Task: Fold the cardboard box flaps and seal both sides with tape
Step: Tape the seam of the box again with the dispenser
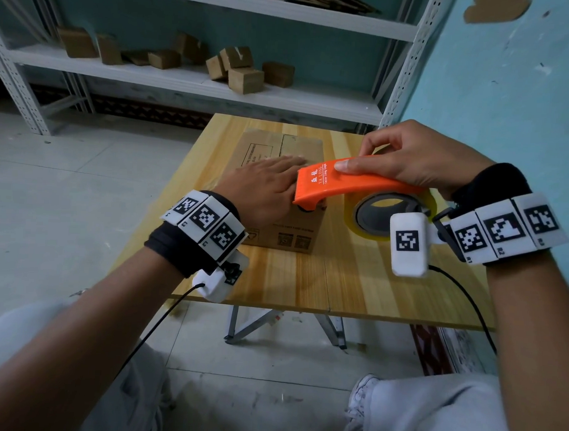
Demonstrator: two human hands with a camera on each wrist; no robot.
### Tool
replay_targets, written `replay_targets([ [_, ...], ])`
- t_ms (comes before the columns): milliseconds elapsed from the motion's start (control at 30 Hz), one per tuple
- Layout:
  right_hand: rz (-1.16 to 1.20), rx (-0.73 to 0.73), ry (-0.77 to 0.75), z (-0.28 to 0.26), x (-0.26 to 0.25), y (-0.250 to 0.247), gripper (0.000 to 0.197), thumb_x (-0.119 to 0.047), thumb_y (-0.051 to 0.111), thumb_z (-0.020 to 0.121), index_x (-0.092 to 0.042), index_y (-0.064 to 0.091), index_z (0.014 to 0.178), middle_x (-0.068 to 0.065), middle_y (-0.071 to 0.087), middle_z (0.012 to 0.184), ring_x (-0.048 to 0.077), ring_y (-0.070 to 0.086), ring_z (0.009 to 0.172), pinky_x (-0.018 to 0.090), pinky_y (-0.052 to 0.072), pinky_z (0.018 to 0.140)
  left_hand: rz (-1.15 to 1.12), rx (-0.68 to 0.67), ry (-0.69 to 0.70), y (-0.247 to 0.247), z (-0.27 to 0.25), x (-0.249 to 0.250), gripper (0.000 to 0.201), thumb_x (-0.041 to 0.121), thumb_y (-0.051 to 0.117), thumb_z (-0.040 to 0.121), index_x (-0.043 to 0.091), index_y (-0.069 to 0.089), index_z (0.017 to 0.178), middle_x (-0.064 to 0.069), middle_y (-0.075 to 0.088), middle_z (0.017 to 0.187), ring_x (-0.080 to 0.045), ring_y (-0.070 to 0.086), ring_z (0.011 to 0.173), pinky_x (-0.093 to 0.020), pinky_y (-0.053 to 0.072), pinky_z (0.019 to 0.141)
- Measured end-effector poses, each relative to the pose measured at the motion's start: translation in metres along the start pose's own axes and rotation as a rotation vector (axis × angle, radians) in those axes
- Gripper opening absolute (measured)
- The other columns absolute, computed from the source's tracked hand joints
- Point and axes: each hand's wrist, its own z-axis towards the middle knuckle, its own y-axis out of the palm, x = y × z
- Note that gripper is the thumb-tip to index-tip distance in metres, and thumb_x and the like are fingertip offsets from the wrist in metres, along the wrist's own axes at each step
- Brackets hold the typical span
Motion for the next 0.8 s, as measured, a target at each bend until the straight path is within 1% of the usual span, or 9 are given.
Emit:
replay_targets([
  [133,-0.007,0.002,0.002,0.0007,0.0012,-0.0001,0.049,-0.062,0.069,0.071,-0.016,0.069,0.088,-0.002,0.067,0.084,0.011,0.062,0.074,0.027,0.05,0.067,0.026,0.007,-0.004,0.0019,0.0016,-0.0001,0.054,0.044,0.016,0.102,0.027,0.006,0.153,0.003,0.01,0.161,-0.013,0.004,0.148,-0.035,0.004,0.121],
  [200,-0.012,-0.003,0.006,0.0015,0.0022,0.0003,0.048,-0.063,0.068,0.071,-0.019,0.069,0.088,-0.003,0.067,0.086,0.011,0.063,0.077,0.029,0.051,0.068,0.054,-0.01,0.0,0.0027,0.0023,-0.0014,0.064,0.053,0.007,0.093,0.028,0.006,0.153,0.003,0.009,0.161,-0.013,0.003,0.148,-0.037,0.005,0.121],
  [233,-0.015,-0.007,0.01,0.0016,0.0026,0.0002,0.047,-0.064,0.068,0.07,-0.02,0.068,0.088,-0.003,0.067,0.087,0.012,0.063,0.077,0.029,0.052,0.069,0.065,-0.018,0.001,0.0025,0.0024,-0.0013,0.07,0.054,0.003,0.087,0.028,0.006,0.153,0.003,0.009,0.161,-0.013,0.003,0.148,-0.037,0.006,0.121],
  [300,-0.025,-0.013,0.016,0.0017,0.0035,-0.0006,0.046,-0.064,0.068,0.07,-0.021,0.068,0.088,-0.003,0.067,0.089,0.013,0.063,0.079,0.029,0.051,0.068,0.089,-0.018,0.005,0.0039,0.0033,-0.002,0.074,0.053,-0.001,0.083,0.029,0.005,0.153,0.002,0.008,0.161,-0.014,0.002,0.148,-0.039,0.007,0.121],
  [400,-0.019,-0.019,0.022,0.0015,0.0048,-0.0017,0.045,-0.063,0.069,0.071,-0.021,0.067,0.088,-0.003,0.067,0.09,0.014,0.062,0.08,0.029,0.048,0.067,0.123,-0.006,0.025,0.0071,0.0042,-0.0044,0.072,0.055,-0.004,0.085,0.029,0.003,0.153,0.002,0.007,0.161,-0.015,0.002,0.148,-0.041,0.008,0.121],
  [467,-0.01,-0.02,0.022,0.0012,0.0059,-0.0016,0.044,-0.062,0.069,0.071,-0.021,0.066,0.087,-0.003,0.067,0.088,0.014,0.062,0.08,0.03,0.049,0.068,0.118,0.011,0.019,0.0076,0.0042,-0.0051,0.061,0.05,0.003,0.095,0.03,0.003,0.152,0.002,0.007,0.161,-0.015,0.002,0.148,-0.041,0.007,0.121],
  [500,-0.01,-0.021,0.019,0.0011,0.0064,-0.0014,0.045,-0.062,0.069,0.071,-0.021,0.066,0.087,-0.003,0.067,0.088,0.014,0.062,0.079,0.03,0.05,0.069,0.116,0.012,0.015,0.0072,0.004,-0.0052,0.06,0.049,0.005,0.095,0.03,0.003,0.152,0.002,0.007,0.161,-0.014,0.002,0.148,-0.04,0.007,0.121],
  [600,-0.002,-0.021,0.005,0.0001,0.0081,-0.0008,0.045,-0.062,0.069,0.072,-0.02,0.067,0.087,-0.003,0.068,0.086,0.014,0.063,0.078,0.03,0.05,0.069,0.12,-0.008,0.016,0.0061,0.0026,-0.003,0.07,0.05,-0.002,0.085,0.029,0.002,0.152,0.002,0.006,0.161,-0.014,0.001,0.148,-0.04,0.007,0.121],
  [800,0.006,-0.023,-0.007,0.0001,0.0097,-0.0009,0.043,-0.061,0.069,0.073,-0.02,0.067,0.088,-0.002,0.068,0.087,0.015,0.064,0.077,0.029,0.051,0.068,0.146,-0.002,0.047,0.0083,0.0051,-0.0068,0.073,0.051,-0.005,0.083,0.028,0.002,0.152,0.001,0.006,0.161,-0.015,0.0,0.148,-0.041,0.009,0.121],
])
